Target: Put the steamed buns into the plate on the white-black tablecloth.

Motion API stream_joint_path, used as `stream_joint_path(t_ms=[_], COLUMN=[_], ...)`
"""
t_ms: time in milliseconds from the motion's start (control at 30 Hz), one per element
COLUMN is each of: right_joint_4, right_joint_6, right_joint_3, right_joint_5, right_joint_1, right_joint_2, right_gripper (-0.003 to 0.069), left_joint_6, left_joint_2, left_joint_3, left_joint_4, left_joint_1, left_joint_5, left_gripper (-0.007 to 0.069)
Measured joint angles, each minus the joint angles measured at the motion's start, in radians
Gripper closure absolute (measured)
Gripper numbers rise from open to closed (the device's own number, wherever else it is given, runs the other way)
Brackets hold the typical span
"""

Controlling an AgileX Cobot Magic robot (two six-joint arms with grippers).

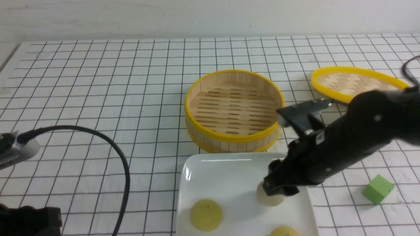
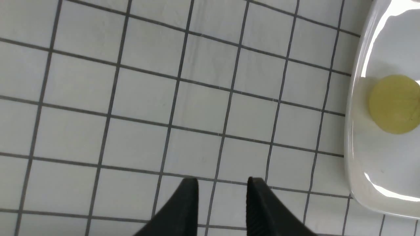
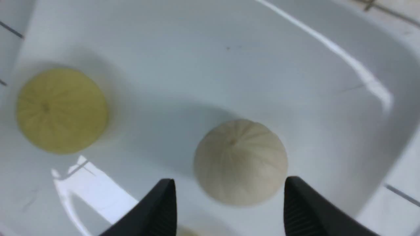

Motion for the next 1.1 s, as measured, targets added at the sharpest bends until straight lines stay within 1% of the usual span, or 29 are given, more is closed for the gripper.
stream_joint_path(t_ms=[33,67,100,167,200,233,267,300,333,367,400,433,467,500,533,567,600,633,733,833,1100], right_joint_4=[-0.003,-0.023,-0.025,-0.056,-0.065,-0.066,-0.068,-0.071,-0.071,-0.07,-0.058,-0.039,-0.031,-0.004,-0.001,0.025,0.025,0.041,0.047,0.049,0.052], right_joint_6=[0.0,0.0,0.0,0.005,0.007,0.007,0.007,0.007,0.007,0.007,0.007,0.007,0.005,-0.005,-0.01,-0.025,-0.027,-0.041,-0.079,-0.091,-0.094], right_joint_3=[-0.003,-0.017,-0.017,0.005,0.038,0.038,0.076,0.157,0.168,0.233,0.354,0.431,0.445,0.549,0.559,0.625,0.628,0.644,0.647,0.647,0.649], right_joint_5=[0.01,0.094,0.104,0.232,0.249,0.25,0.25,0.213,0.206,0.153,0.041,-0.08,-0.102,-0.254,-0.27,-0.369,-0.377,-0.414,-0.46,-0.467,-0.467], right_joint_1=[-0.005,-0.058,-0.058,-0.142,-0.171,-0.171,-0.191,-0.21,-0.211,-0.214,-0.215,-0.216,-0.216,-0.216,-0.216,-0.217,-0.217,-0.217,-0.217,-0.217,-0.217], right_joint_2=[-0.01,-0.103,-0.103,-0.273,-0.355,-0.355,-0.428,-0.548,-0.564,-0.641,-0.761,-0.829,-0.842,-0.923,-0.938,-0.981,-0.985,-1.002,-1.008,-1.008,-1.008], right_gripper=[0.0228,0.0293,0.0305,0.0502,0.0592,0.0603,0.0639,0.0669,0.0671,0.0674,0.0675,0.0675,0.0675,0.0675,0.0673,0.0673,0.0673,0.0673,0.067,0.0669,0.0664], left_joint_6=[0.0,0.0,0.0,0.0,0.0,0.0,0.0,0.0,0.0,0.0,0.0,0.0,0.0,0.0,0.0,0.0,0.0,0.0,0.0,0.0,0.0], left_joint_2=[0.0,0.0,0.0,0.0,0.0,0.0,0.0,0.0,0.0,0.0,0.0,0.0,0.0,0.0,0.0,0.0,0.0,0.0,0.0,0.0,0.0], left_joint_3=[0.0,0.0,0.0,0.0,0.0,0.0,0.0,0.0,0.0,0.0,0.0,0.0,0.0,0.0,0.0,0.0,0.0,0.0,0.0,0.0,0.0], left_joint_4=[0.0,0.0,0.0,0.004,0.004,0.004,0.004,0.006,0.006,0.006,0.006,0.008,0.008,0.016,0.017,0.026,0.029,0.035,0.039,0.044,0.048], left_joint_1=[0.0,0.0,0.0,0.0,0.0,0.0,0.0,0.0,0.0,0.0,0.0,0.0,0.0,0.0,0.0,0.0,0.0,0.0,0.0,0.0,0.0], left_joint_5=[-0.001,-0.003,-0.004,-0.006,-0.006,-0.006,-0.006,-0.007,-0.007,-0.007,-0.007,-0.007,-0.007,-0.007,-0.007,-0.007,-0.007,-0.007,-0.007,-0.016,-0.025], left_gripper=[0.0384,0.0384,0.0384,0.0384,0.0385,0.0385,0.0385,0.0385,0.0385,0.0386,0.0393,0.0398,0.0402,0.0418,0.0421,0.0445,0.0448,0.0475,0.0552,0.0615,0.0622])
